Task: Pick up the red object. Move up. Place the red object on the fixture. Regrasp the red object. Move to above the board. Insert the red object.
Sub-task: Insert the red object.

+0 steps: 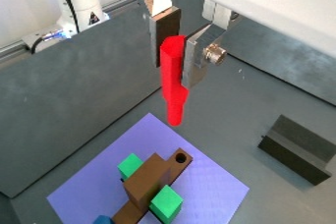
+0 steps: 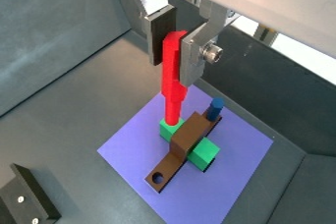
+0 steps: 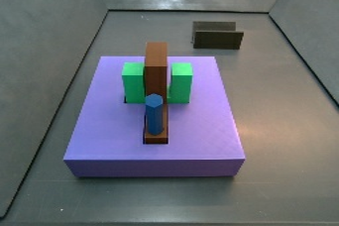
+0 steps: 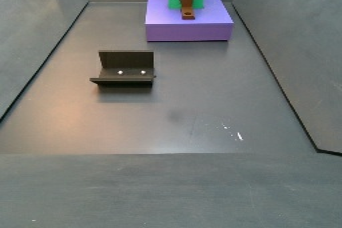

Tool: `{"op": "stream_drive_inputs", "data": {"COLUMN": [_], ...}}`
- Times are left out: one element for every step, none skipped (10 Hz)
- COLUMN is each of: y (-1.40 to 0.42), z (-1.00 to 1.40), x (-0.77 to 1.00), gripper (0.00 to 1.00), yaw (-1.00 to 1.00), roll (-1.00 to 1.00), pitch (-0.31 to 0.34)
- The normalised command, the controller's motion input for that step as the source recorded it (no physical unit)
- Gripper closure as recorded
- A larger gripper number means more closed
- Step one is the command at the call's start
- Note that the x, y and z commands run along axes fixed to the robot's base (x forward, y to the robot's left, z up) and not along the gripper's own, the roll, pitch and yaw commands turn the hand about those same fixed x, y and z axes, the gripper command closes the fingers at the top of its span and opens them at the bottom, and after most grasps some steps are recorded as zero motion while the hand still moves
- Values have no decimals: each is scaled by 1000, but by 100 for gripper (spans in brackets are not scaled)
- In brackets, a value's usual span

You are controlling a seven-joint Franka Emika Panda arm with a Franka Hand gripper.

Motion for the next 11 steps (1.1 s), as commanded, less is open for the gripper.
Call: {"op": "stream_drive_inputs", "data": {"y": [306,320,300,289,277,191,86,0,0,0,6], "z": [-540,-503,-466,-451,-420,-406,-411,-443,-437,-469,-394], "x": [0,-34,0,0,-23,-40,-6,-97,-143,-194,-54], "gripper": [100,100,100,100,100,100,100,100,100,100,100], "yaw": [226,220,226,231,220,234,186,180,189,206,163], "roll": [-240,-267,-300,-309,-316,-276,-197,-160,-43,0,36], "pitch": [-186,-189,-176,-171,-179,-181,-124,-160,-203,-226,-113]}}
